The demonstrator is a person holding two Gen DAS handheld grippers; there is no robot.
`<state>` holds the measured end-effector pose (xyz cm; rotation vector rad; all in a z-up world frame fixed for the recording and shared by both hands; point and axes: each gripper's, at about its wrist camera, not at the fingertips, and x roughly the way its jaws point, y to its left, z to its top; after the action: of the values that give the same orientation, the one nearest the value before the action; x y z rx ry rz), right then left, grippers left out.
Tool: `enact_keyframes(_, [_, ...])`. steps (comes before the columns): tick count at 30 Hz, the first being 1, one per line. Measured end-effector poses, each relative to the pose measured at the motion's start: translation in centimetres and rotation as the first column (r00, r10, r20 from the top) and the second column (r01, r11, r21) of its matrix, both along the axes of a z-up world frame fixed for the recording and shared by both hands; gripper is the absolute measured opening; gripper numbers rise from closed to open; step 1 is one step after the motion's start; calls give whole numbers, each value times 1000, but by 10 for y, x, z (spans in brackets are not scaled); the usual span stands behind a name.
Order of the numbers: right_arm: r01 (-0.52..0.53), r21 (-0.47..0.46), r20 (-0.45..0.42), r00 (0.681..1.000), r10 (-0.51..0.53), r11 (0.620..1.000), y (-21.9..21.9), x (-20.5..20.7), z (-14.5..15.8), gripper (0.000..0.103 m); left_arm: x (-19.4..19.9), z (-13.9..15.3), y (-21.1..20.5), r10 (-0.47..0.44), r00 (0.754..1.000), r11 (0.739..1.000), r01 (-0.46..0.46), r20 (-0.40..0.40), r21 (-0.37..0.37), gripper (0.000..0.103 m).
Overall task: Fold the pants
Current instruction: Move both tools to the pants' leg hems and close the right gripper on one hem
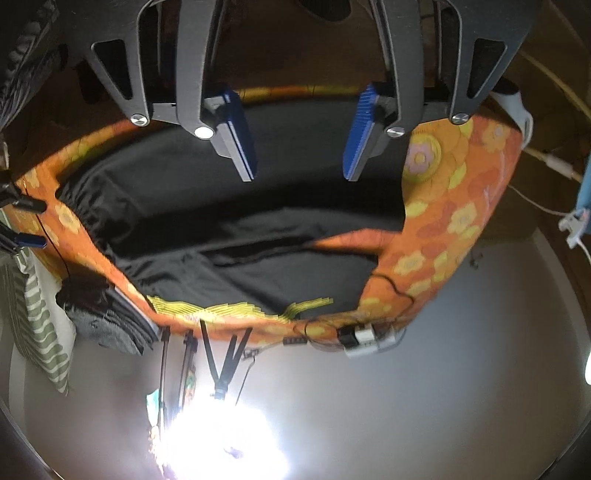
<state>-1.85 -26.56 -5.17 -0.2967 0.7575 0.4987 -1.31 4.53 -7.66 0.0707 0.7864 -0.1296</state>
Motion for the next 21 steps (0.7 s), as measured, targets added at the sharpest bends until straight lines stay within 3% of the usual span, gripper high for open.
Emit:
enact_keyframes(3, [-58, -59, -51, 997, 55, 997, 6, -1, -17, 70, -5, -10, 10, -11, 999, 1000, 11, -42, 22, 45])
enact_keyframes(8, [-111, -104, -131, 987, 97, 988, 7, 6, -37, 62, -18, -30, 29, -12, 992, 991, 29, -126, 132, 39])
enact_keyframes(14, [-170, -109, -167, 974, 151, 979, 17, 8, -44, 62, -17, -41, 37, 0, 986, 992, 21, -167, 126, 38])
enact_keyframes(21, [-237, -166, -186, 961, 206, 957, 35, 8, -57, 62, -9, -50, 4, -117, 977, 983, 140, -181, 121, 38])
